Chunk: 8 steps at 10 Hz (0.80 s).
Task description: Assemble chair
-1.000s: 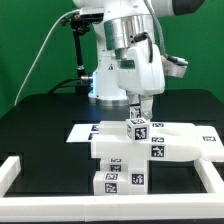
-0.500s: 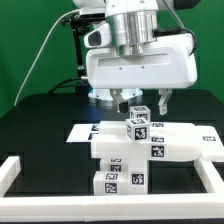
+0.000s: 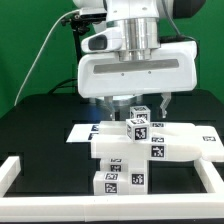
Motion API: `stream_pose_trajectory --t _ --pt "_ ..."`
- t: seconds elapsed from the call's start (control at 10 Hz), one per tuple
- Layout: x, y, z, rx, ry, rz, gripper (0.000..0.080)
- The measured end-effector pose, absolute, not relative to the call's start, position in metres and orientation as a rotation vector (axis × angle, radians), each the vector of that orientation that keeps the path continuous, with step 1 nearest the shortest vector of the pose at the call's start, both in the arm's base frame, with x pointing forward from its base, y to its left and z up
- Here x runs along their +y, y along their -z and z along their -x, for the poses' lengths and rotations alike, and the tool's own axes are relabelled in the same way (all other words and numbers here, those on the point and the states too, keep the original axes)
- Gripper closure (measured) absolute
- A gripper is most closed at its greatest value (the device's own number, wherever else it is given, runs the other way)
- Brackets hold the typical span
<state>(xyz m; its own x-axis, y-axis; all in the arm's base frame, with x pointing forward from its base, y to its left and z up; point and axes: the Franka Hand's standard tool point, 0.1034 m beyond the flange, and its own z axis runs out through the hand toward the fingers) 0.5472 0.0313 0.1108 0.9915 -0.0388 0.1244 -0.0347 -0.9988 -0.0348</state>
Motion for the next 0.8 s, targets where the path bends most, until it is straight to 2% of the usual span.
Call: stream_pose_trajectory --t 0.1,0.2,0.3,0.4,0.8 --pt "0.0311 -0.1107 -0.5472 0.073 0.194 3.102 0.0246" --pt "0.0310 -0.1107 -0.5472 0.072 0.195 3.102 0.0395" --pt "0.0315 -0.1106 -0.5472 0.180 0.192 3.092 0.0395" --pt "0.0318 -0.1104 -0.5471 0.302 0.189 3.078 0.0515" --pt "0.0328 -0.1108 -0.5476 0.628 0.184 3.013 0.0515"
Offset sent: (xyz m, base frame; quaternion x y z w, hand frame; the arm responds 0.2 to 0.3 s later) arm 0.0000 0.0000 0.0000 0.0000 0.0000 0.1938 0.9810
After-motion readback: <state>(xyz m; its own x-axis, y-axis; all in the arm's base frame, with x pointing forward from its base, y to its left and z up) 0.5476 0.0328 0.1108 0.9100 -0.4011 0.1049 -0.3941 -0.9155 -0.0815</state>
